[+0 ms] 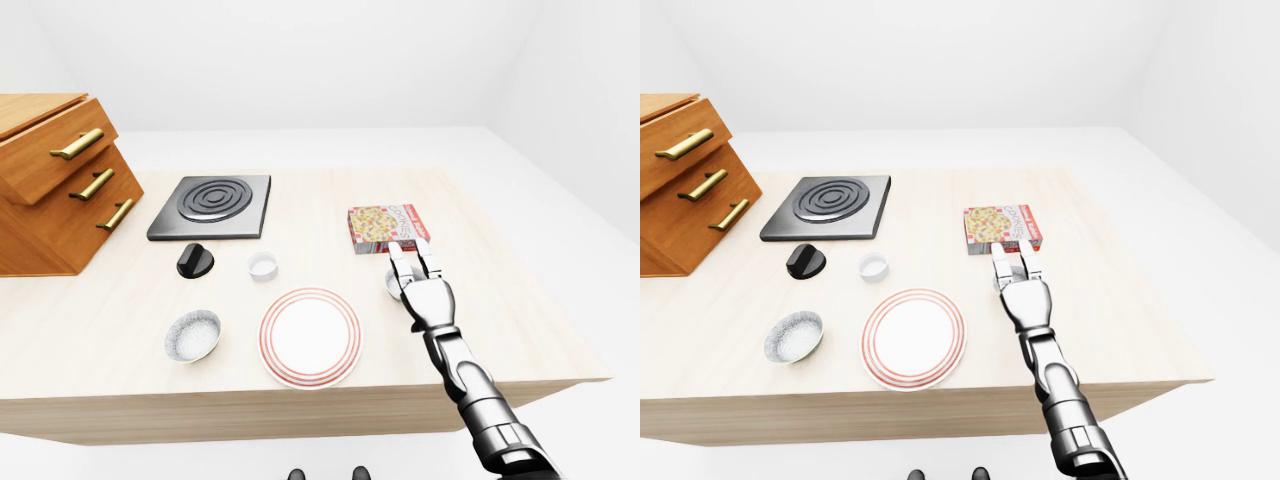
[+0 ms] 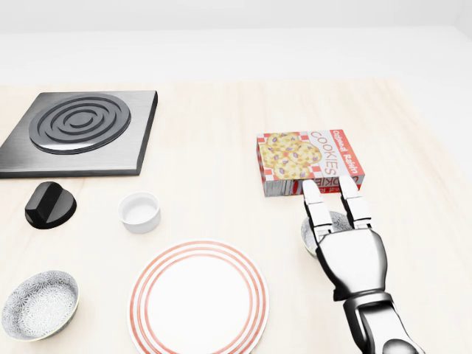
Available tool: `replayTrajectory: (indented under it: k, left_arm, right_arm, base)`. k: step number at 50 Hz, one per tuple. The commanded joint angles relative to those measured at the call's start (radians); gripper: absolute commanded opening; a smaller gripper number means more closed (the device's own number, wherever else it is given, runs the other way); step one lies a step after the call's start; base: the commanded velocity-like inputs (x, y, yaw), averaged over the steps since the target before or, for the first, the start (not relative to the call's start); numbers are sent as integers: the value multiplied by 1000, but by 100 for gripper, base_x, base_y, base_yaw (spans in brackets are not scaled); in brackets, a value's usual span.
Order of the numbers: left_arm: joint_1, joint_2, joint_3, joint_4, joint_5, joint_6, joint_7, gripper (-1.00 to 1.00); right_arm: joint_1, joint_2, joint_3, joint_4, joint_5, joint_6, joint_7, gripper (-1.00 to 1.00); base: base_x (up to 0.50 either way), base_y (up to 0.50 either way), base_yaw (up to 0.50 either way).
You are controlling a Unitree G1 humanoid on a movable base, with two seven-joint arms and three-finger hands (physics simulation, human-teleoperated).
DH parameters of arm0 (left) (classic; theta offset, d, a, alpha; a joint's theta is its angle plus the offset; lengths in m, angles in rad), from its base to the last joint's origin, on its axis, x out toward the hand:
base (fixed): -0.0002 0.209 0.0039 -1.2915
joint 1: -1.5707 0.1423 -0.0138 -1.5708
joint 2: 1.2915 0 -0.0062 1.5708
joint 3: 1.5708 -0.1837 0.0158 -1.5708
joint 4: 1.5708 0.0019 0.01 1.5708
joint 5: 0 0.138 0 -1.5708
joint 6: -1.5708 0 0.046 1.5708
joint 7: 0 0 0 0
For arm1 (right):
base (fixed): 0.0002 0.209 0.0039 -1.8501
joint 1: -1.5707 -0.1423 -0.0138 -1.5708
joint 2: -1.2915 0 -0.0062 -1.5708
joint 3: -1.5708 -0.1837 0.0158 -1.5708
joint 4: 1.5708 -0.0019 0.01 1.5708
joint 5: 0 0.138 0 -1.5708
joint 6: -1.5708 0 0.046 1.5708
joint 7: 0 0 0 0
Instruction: Pick the akita bowl next to the plate and place it on the plate.
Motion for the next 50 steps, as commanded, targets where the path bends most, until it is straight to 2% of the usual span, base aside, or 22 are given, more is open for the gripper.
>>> replayTrajectory:
  k: [1, 45, 46, 47, 48, 50]
  left_arm:
    - [-6, -1, -8, 11, -2, 0, -2, 100]
    - [-3, -4, -4, -4, -4, 0, 0, 100]
    - [-1, -5, -3, -7, -5, 0, 0, 100]
    - [-1, -5, -3, -8, -5, 0, 0, 100]
    - [-1, -5, -3, -7, -5, 0, 0, 100]
    - [-4, -6, -5, -5, -5, 0, -1, 100]
  right_arm:
    - [-55, -11, -1, 80, 16, 0, 0, 100]
    - [-215, -4, 40, 384, 44, 0, 0, 100]
    - [-217, -4, 40, 393, 47, 0, 0, -41]
    - [-217, -4, 40, 394, 48, 0, 0, -41]
    - [-218, -4, 42, 397, 48, 0, 0, -95]
    - [-224, -4, 45, 413, 47, 0, 0, -100]
  base:
    - [0, 0, 0]
    - [0, 0, 0]
    - [0, 0, 0]
    - [0, 0, 0]
    - [0, 0, 0]
    - [0, 0, 0]
